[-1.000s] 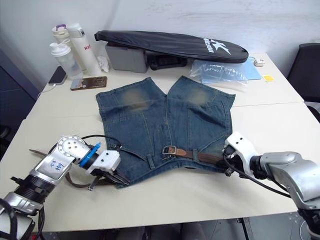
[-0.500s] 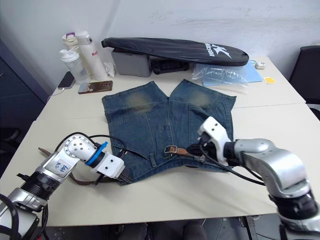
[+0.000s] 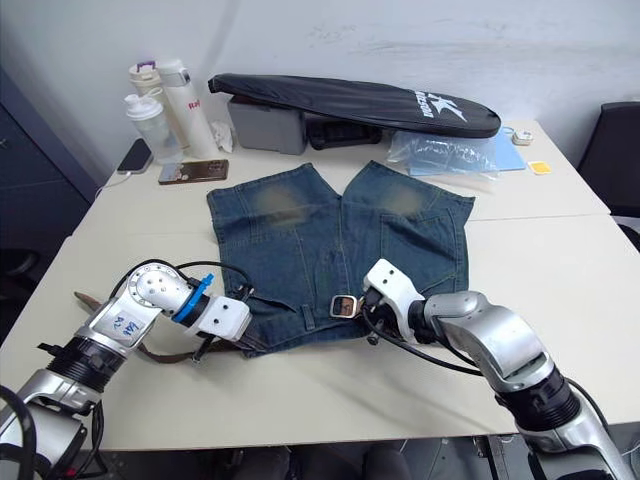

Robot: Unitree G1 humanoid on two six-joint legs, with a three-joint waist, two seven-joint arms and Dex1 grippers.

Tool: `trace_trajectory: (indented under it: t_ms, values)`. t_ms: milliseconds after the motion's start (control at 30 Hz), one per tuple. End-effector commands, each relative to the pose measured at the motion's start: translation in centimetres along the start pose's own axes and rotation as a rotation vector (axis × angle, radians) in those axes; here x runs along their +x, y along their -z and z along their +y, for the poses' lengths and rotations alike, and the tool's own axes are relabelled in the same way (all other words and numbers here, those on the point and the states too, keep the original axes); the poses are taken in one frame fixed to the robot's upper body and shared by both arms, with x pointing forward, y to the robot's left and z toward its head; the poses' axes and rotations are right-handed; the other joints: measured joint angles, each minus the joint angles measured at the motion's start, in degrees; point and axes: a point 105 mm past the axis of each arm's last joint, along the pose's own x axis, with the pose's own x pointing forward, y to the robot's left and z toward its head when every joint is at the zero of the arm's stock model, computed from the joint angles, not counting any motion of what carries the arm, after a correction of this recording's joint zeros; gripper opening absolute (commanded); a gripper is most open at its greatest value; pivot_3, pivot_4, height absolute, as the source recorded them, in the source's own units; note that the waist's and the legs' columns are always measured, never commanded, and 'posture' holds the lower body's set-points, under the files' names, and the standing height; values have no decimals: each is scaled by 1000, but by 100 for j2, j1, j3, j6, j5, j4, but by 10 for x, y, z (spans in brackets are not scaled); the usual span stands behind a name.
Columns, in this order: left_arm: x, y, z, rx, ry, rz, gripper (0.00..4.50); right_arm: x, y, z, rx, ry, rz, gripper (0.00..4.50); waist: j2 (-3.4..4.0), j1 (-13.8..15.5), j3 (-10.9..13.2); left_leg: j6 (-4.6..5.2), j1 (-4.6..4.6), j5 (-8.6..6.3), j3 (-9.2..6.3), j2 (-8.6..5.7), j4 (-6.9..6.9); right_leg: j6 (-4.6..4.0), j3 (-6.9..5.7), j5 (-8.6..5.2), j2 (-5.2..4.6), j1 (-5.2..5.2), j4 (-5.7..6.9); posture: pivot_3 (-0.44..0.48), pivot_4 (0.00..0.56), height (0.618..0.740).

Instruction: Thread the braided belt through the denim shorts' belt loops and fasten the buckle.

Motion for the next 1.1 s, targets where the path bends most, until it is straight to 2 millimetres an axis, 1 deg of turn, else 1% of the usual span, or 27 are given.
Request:
trace_trajectory:
  t_ms: [33, 100, 167, 233, 300, 367, 400, 467, 533, 600, 667, 700, 833, 900, 1000, 1067, 1100]
  values:
    - [-11, 19, 3, -74, -57, 73, 99, 1, 33, -9, 76, 39, 129, 0, -2, 0, 0, 0, -1, 0, 0, 0, 0, 0, 0, 0, 0, 0, -2, 0, 150, 740]
    - [-16, 17, 4, -76, -69, 68, 99, -8, 28, -10, 84, 47, 120, 0, 0, 3, 4, 0, -11, 0, 3, 0, 0, -1, 0, 0, -1, -2, -5, 0, 150, 740]
    - [-21, 18, 6, -71, -81, 76, 99, -15, 32, -8, 91, 43, 148, 0, 9, 18, 13, 0, -15, 0, 2, 0, -1, 0, -1, 0, -1, -5, -6, 0, 150, 740]
    - [-24, 18, 7, -72, -88, 78, 99, -15, 39, -5, 97, 30, 176, 0, 9, 18, 16, 0, -28, 0, 0, -2, -4, 3, -8, 1, -8, -15, -6, 0, 150, 740]
    - [-25, 18, 7, -77, -95, 75, 99, -12, 39, -5, 102, 34, 163, 0, 5, 14, 19, -5, -28, -2, -4, -3, -11, 13, -24, 7, -14, -14, -11, 0, 150, 740]
    - [-26, 15, 8, -84, -103, 60, 99, -13, 18, -5, 69, 22, 77, 0, 7, 7, 21, -8, -32, -5, -4, -5, -20, 41, -39, 22, -21, -14, -26, 0, 150, 740]
    - [-28, 12, 10, -90, -112, 44, 99, -16, 2, -3, 48, 1, 9, 0, 6, 4, 28, -10, -33, -5, -5, -5, -23, 67, -49, 36, -25, -13, -30, 0, 150, 740]
    - [-32, 6, 10, -114, -120, 4, 99, -25, -27, 3, -4, -42, -105, 0, 16, 2, 62, -9, -42, -5, -5, -4, -24, 71, -68, 38, -30, -17, -37, 0, 150, 740]
    - [-39, -5, 13, -160, -146, -74, 99, -37, -51, 7, -51, -67, -194, 0, 47, -15, 90, -9, -81, 4, -7, -3, -18, 88, -101, 47, -41, -48, -38, 0, 150, 740]
    - [-49, -16, 16, -224, -179, -156, 99, -50, -68, 11, -91, -85, -244, 0, 59, -20, 125, -22, -100, 14, -3, -3, -18, 121, -118, 67, -47, -77, -21, 0, 150, 740]
    - [-62, -25, 16, -313, -193, -230, 99, -59, -78, 14, -114, -106, -266, 0, 57, -2, 130, -21, -111, 19, -9, -2, -22, 122, -129, 68, -43, -98, -6, 0, 150, 740]
    - [-71, -28, 13, -358, -195, -261, 99, -64, -82, 16, -125, -118, -273, 0, 54, -2, 132, -23, -112, 29, -15, -1, -21, 121, -134, 67, -40, -101, 1, 0, 150, 740]
    - [-94, -37, 4, -466, -216, -313, 99, -72, -88, 20, -150, -146, -278, 0, 55, -2, 135, -25, -111, 29, -22, -2, -36, 120, -135, 67, -32, -95, 4, 0, 150, 740]
    - [-109, -42, 7, -553, -281, -377, 99, -74, -91, 23, -164, -164, -280, 0, 49, -2, 146, -25, -111, 29, -20, -10, -36, 121, -134, 67, -39, -93, -1, 0, 150, 740]
    - [-130, -52, 8, -733, -378, -554, 99, -74, -91, 29, -216, -195, -257, 0, 38, -5, 162, -24, -110, 30, -21, -17, -24, 122, -132, 67, -48, -89, -7, 0, 150, 740]
    - [-141, -53, 8, -818, -470, -631, 99, -72, -90, 32, -242, -211, -239, 0, 32, -4, 165, -23, -104, 30, -25, -16, -22, 124, -132, 68, -49, -84, -7, 0, 150, 740]
    - [-146, -50, 4, -874, -519, -649, 99, -71, -90, 35, -254, -225, -239, 0, 31, -2, 165, -23, -99, 30, -26, -16, -23, 124, -133, 68, -49, -78, -9, 0, 150, 740]
